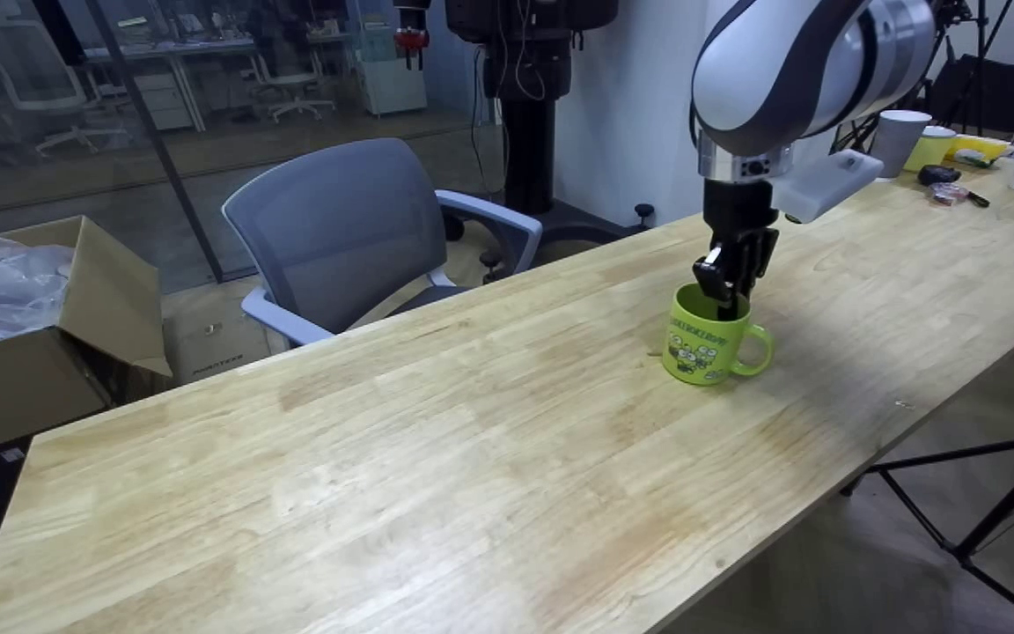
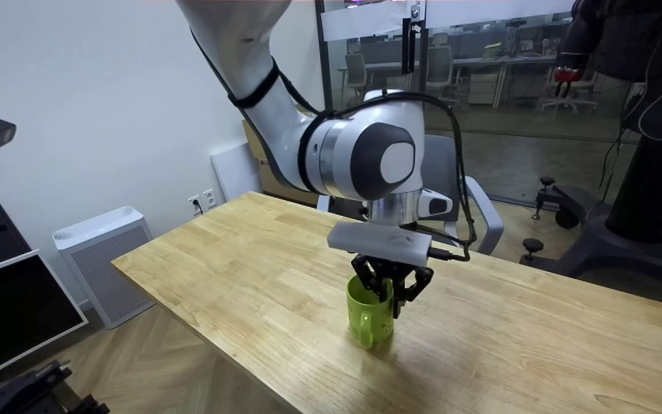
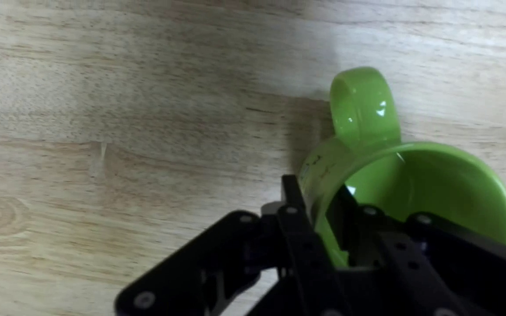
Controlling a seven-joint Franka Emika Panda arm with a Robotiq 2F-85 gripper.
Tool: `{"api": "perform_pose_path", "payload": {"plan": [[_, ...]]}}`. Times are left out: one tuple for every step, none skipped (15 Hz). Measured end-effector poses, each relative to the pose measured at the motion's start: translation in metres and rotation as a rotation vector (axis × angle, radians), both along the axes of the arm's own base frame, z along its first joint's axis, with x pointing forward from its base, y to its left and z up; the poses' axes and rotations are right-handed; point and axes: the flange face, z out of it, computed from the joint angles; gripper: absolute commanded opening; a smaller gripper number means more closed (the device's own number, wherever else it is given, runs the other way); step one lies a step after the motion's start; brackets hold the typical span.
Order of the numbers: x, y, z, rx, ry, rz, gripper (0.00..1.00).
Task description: Move the mug to the right
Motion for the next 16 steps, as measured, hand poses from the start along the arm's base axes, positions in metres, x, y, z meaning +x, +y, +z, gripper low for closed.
{"api": "perform_pose_path", "payload": {"plan": [[-0.001,-0.001,-0.001,-0.006,0.003,0.002,0.00],[-0.002,-0.002,-0.001,-0.011,0.006,0.002,0.02],[-0.002,-0.002,-0.001,-0.012,0.008,-0.001,0.03],[-0.002,-0.002,-0.001,-0.012,0.009,-0.002,0.02],[-0.001,-0.001,-0.001,-0.012,0.014,-0.003,0.03],[-0.001,-0.001,0.000,-0.012,0.023,-0.003,0.03],[-0.002,0.000,0.002,-0.012,0.034,-0.003,0.03],[-0.001,0.001,0.004,-0.011,0.045,-0.002,0.03],[0.000,0.002,0.007,-0.011,0.054,-0.001,0.03],[0.001,0.004,0.012,-0.012,0.060,0.001,0.03],[0.002,0.007,0.018,-0.012,0.062,0.003,0.03],[0.004,0.009,0.024,-0.012,0.064,0.004,0.03],[0.005,0.011,0.030,-0.013,0.064,0.006,0.03],[0.007,0.012,0.037,-0.013,0.064,0.008,0.03],[0.008,0.014,0.043,-0.013,0.063,0.009,0.03],[0.009,0.014,0.049,-0.014,0.062,0.010,0.03]]}}
